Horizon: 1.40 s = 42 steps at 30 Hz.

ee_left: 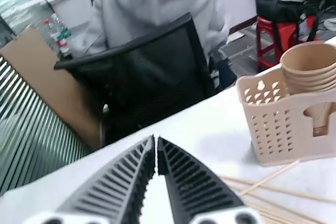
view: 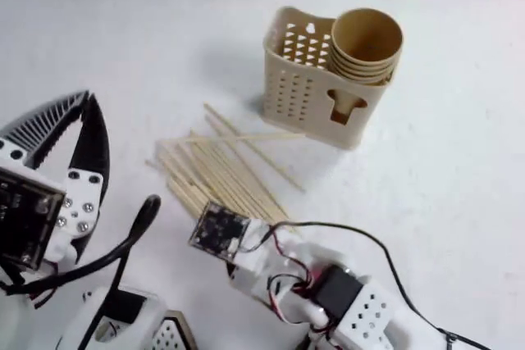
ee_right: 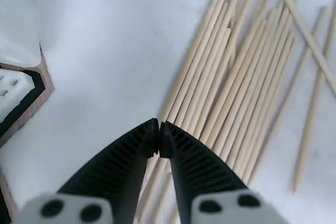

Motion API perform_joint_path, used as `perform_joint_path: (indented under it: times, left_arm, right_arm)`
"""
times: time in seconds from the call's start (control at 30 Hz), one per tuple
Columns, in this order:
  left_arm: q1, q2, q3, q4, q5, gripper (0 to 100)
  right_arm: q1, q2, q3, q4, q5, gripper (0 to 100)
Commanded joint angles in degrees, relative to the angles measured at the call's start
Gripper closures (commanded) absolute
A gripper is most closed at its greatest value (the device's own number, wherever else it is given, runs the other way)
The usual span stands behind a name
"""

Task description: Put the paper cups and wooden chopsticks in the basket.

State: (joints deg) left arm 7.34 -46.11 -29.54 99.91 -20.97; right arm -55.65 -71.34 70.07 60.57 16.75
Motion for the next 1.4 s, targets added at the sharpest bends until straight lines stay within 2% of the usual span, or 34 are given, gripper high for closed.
perform_joint_path:
  times: [0.0,0.1,0.27,0.57,0.73,0.97,1.27,1.37]
  left_arm:
    - [-2.15,-6.29,11.34,-5.45,-0.09,97]
    - [-2.95,-11.03,18.64,-8.79,-0.09,97]
    - [-2.86,-18.59,29.63,-13.36,-0.09,97]
    - [-2.86,-28.79,47.30,-22.68,-0.09,97]
    - [-2.86,-33.54,53.45,-26.37,-0.09,97]
    - [-2.86,-40.31,59.34,-27.34,-0.09,97]
    - [-2.86,-49.89,64.97,-27.34,-0.53,97]
    - [-2.86,-51.65,66.20,-27.34,-0.53,97]
  right_arm:
    - [-3.12,-0.31,3.60,-7.34,0.62,97.7]
    - [-4.09,-0.31,8.00,-12.53,0.44,95.8]
    - [-4.35,-0.31,17.23,-22.81,0.18,80.0]
    - [-4.35,-0.57,26.90,-36.35,0.18,82.7]
    - [-5.05,-0.40,26.90,-36.26,0.09,82.7]
    - [-15.43,-0.40,26.90,-32.66,0.09,82.6]
    - [-15.34,-0.66,26.90,-32.66,0.18,82.6]
    - [-12.53,-0.92,26.37,-33.01,0.18,82.6]
